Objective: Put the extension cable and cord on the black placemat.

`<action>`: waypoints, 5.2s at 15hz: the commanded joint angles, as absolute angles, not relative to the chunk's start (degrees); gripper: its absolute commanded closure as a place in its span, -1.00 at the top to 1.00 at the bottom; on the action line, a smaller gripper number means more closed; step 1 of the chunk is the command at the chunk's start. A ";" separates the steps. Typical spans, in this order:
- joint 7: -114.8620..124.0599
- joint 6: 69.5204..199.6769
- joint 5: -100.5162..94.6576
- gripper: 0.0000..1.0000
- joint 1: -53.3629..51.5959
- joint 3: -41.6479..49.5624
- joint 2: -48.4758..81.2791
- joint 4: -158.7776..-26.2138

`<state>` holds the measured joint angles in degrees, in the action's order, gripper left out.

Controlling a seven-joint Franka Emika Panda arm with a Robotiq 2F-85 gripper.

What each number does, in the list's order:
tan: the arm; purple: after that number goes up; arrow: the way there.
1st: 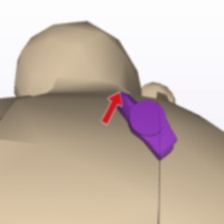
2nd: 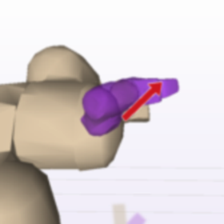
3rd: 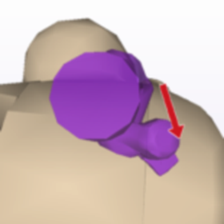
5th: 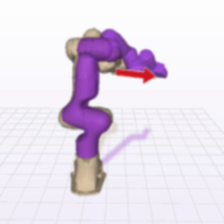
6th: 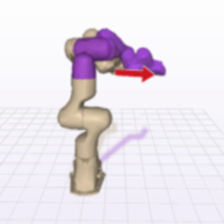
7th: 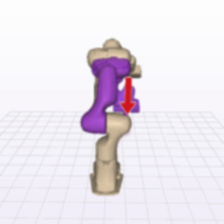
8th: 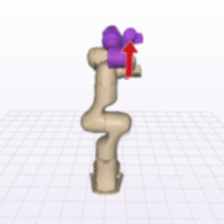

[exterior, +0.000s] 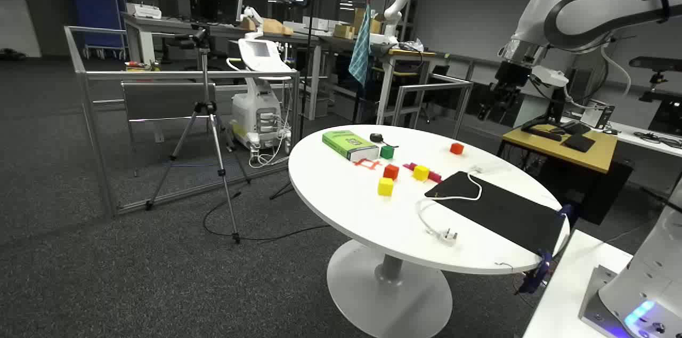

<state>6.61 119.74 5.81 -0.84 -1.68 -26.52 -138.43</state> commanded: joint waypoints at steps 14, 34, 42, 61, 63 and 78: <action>-0.54 122.00 5.54 1.00 0.72 2.80 -22.49 -133.37; 26.98 117.92 9.10 1.00 21.48 20.47 31.59 -81.21; 41.55 113.33 14.72 1.00 30.66 21.34 44.20 -70.62; 47.45 153.82 21.37 1.00 23.95 20.07 45.98 -85.59; 52.12 156.12 18.86 1.00 21.58 22.82 48.19 -84.87; 60.75 128.42 11.86 1.00 27.21 23.50 55.77 -68.94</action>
<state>59.07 133.92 11.26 23.75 26.06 53.53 -73.80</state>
